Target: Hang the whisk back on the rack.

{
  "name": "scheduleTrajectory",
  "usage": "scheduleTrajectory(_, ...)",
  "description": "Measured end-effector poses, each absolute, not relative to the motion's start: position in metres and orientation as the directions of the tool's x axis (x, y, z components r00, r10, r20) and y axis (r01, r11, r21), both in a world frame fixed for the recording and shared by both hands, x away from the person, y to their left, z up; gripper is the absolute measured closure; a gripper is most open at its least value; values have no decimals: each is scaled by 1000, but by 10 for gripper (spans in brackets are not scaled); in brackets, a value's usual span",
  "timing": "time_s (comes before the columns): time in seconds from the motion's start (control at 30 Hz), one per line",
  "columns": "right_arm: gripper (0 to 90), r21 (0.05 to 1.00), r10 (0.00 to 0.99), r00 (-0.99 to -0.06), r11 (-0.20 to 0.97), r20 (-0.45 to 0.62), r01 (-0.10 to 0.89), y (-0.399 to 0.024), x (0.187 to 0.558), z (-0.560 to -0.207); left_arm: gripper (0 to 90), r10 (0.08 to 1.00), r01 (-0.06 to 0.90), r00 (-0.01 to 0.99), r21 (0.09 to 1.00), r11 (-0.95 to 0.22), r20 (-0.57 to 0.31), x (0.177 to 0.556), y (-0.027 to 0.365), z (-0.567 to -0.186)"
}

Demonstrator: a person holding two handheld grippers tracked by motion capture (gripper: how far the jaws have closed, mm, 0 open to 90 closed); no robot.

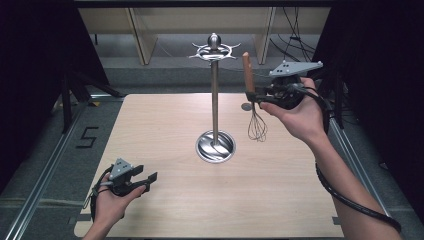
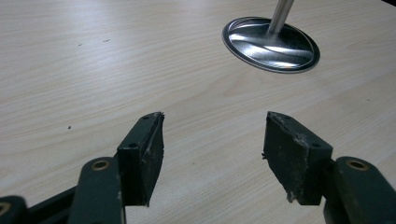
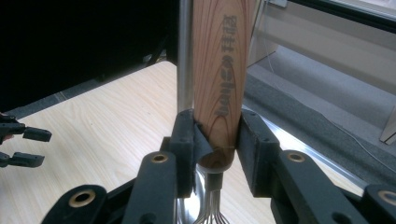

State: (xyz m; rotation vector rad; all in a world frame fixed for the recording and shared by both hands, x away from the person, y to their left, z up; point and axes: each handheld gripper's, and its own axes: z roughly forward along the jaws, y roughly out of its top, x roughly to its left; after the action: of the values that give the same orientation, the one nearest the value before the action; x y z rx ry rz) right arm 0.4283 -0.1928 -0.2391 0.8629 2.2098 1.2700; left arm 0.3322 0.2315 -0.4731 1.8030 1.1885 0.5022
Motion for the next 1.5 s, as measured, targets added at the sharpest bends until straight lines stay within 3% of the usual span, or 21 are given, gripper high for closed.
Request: scheduleTrajectory(1.5, 700, 859, 689, -722, 409, -69, 308, -175, 441, -231, 372, 881, 522, 451, 844, -126, -147, 332, 231, -473)
